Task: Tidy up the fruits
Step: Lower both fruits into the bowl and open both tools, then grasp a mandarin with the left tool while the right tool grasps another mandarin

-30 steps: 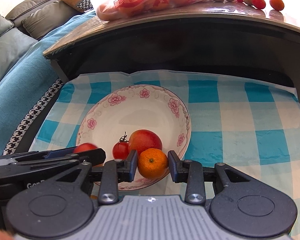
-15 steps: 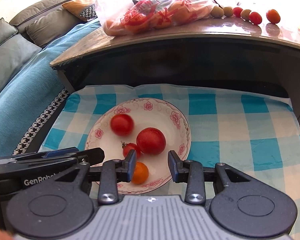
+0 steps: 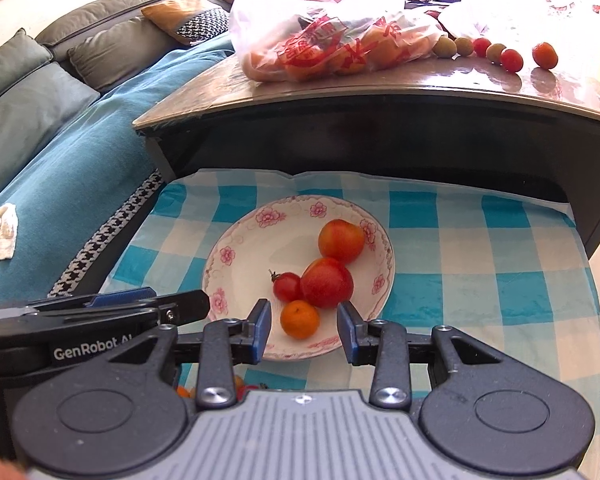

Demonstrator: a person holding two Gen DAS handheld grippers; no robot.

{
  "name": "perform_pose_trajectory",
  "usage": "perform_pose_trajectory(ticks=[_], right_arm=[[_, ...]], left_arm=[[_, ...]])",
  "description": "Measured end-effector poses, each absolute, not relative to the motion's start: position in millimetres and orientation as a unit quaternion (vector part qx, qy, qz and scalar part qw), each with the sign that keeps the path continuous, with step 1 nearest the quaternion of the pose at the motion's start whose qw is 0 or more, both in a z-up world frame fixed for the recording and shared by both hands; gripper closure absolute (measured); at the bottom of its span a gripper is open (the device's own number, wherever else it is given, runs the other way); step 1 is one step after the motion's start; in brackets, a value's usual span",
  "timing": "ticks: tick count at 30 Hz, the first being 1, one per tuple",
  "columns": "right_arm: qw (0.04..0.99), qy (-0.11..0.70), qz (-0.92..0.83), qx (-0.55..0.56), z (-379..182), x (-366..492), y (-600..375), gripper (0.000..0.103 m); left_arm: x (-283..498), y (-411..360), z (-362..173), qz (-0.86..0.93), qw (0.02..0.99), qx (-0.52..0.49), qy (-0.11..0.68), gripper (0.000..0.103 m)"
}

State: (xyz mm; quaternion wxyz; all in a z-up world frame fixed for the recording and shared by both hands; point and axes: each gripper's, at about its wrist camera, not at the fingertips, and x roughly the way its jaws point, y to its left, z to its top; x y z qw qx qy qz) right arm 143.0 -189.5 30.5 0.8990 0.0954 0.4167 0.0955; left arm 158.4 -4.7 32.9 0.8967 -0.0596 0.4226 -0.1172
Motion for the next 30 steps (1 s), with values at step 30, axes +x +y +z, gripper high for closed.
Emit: perform_pose_trajectory(ticks=[30], right_arm=[[0.873,0.469,0.110,0.082,2,96,-171,0.064]], left_arm=[[129,15,-17,-0.097,0.863,-0.033,0.494,0.041]])
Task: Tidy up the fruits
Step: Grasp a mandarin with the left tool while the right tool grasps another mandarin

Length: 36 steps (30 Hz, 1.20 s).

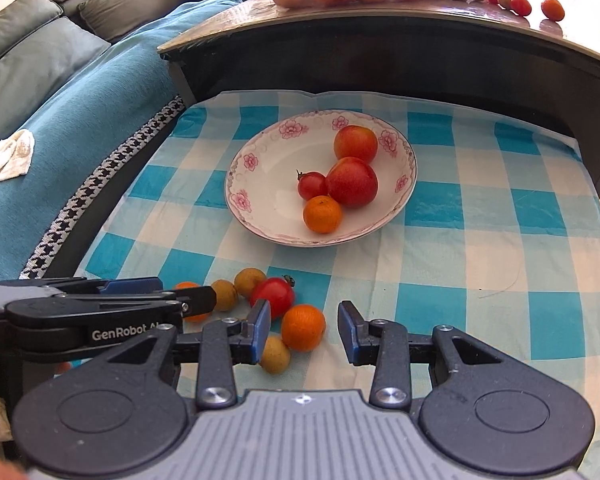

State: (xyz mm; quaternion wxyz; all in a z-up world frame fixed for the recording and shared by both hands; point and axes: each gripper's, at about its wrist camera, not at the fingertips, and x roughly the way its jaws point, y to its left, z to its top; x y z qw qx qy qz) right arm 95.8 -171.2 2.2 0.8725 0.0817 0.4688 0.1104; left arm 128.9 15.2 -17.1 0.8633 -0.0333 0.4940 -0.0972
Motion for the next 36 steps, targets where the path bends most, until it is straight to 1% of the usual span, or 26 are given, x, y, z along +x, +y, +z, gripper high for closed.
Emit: perform_pose_trajectory(ticks=[2,6,7,8,12,15,28,36], right_arm=[[0.871,0.471,0.110,0.083,1,97,-171,0.064],[0.868,0.476,0.111,0.082,-3,99,-171,0.064],[0.868,0.477,0.112,0.083,-3,99,-170,0.064],[0.867,0.478,0.112,0.083,-4,99,-170,0.064],[0.864,0.483,0.113,0.084,-8,101,-170,0.064],[0.862,0.487,0.114,0.083,-10,103,-169,0.064],[0.855,0.498,0.110,0.095,-17,106,-172,0.064],[0.853,0.503,0.110,0.084,-28,115,-164,0.064]], left_arm=[[130,14,-20,-0.099,0.862,-0.029,0.497,0.041],[134,11,-28,-0.105,0.858,-0.020,0.502,0.046],[135,10,-29,-0.105,0.858,-0.018,0.502,0.051],[135,9,-30,-0.105,0.858,-0.015,0.503,0.053],[138,9,-33,-0.104,0.856,-0.017,0.506,0.054],[137,9,-32,-0.105,0.856,-0.017,0.505,0.061],[117,13,-18,-0.122,0.852,-0.031,0.508,0.061],[114,7,-27,-0.128,0.845,-0.020,0.518,0.060]])
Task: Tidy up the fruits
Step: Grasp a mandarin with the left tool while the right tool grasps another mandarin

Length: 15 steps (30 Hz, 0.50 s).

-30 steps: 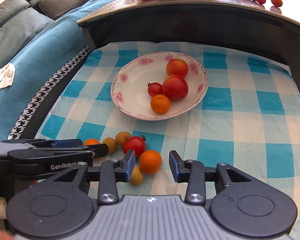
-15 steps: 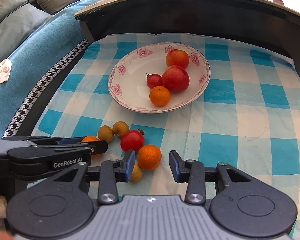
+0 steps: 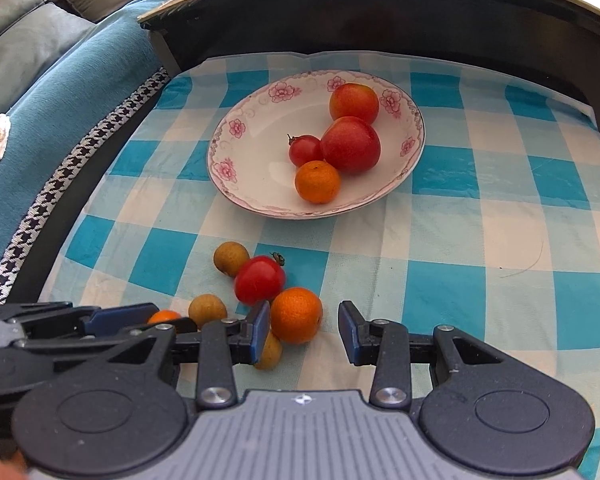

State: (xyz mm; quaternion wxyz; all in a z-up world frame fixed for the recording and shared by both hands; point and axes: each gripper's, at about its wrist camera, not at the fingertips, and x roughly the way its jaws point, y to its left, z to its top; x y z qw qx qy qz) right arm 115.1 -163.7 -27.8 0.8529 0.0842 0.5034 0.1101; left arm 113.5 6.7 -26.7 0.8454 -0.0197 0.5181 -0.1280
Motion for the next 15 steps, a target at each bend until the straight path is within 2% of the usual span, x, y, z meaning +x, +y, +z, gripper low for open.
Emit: perform_pose_trajectory(ticks=[7,9,15], right_arm=[[0.853,0.503,0.110,0.085,-35.0,119.3,-161.2,0.064],[0.851,0.505,0.112,0.088,-34.3,119.5,-162.5,0.068],[0.851,0.508,0.106,0.083,-29.7,110.9,-170.3,0.069]], left_arm=[[114.6,6.7,-31.2,-0.128,0.842,-0.019,0.523,0.058],[114.7,6.6,-31.5,-0.127,0.843,-0.019,0.522,0.058],[109.7,9.7,-26.8,-0.126,0.843,-0.025,0.522,0.059]])
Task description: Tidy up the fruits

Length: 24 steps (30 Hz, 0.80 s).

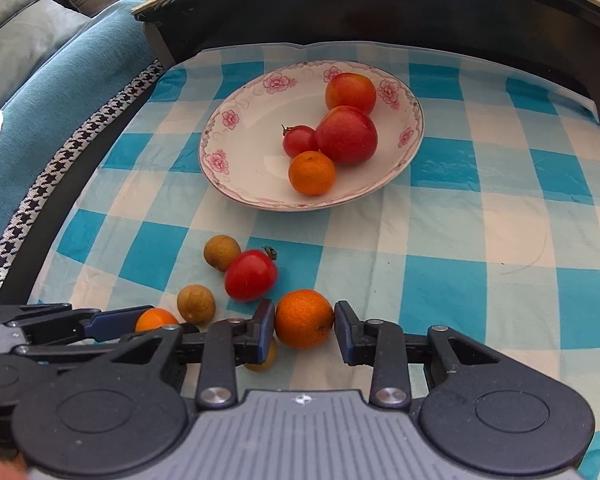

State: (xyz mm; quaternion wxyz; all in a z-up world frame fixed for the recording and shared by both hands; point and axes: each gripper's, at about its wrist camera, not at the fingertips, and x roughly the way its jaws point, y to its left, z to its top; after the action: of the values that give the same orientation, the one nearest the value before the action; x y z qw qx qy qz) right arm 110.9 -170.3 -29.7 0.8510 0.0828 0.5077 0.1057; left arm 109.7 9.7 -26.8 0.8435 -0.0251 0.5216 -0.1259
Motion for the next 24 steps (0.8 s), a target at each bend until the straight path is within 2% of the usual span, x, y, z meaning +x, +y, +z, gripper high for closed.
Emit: perform_pose_trajectory(ticks=[9,17,21,24], right_arm=[[0.852,0.510,0.099,0.056,-10,78,-184,0.069],[0.835,0.540,0.102,0.029,-27,49,-181,0.069],[0.832,0.544,0.103,0.043,-30,49,-186,0.066],[0.833,0.542,0.098,0.047,-30,51,-189,0.064]], left_arm=[[84,15,-21,-0.133,0.840,-0.033,0.524,0.059],[78,8,-29,-0.134,0.839,-0.010,0.527,0.056],[79,8,-27,-0.136,0.841,-0.016,0.524,0.042],[82,9,-27,-0.128,0.843,-0.019,0.522,0.039]])
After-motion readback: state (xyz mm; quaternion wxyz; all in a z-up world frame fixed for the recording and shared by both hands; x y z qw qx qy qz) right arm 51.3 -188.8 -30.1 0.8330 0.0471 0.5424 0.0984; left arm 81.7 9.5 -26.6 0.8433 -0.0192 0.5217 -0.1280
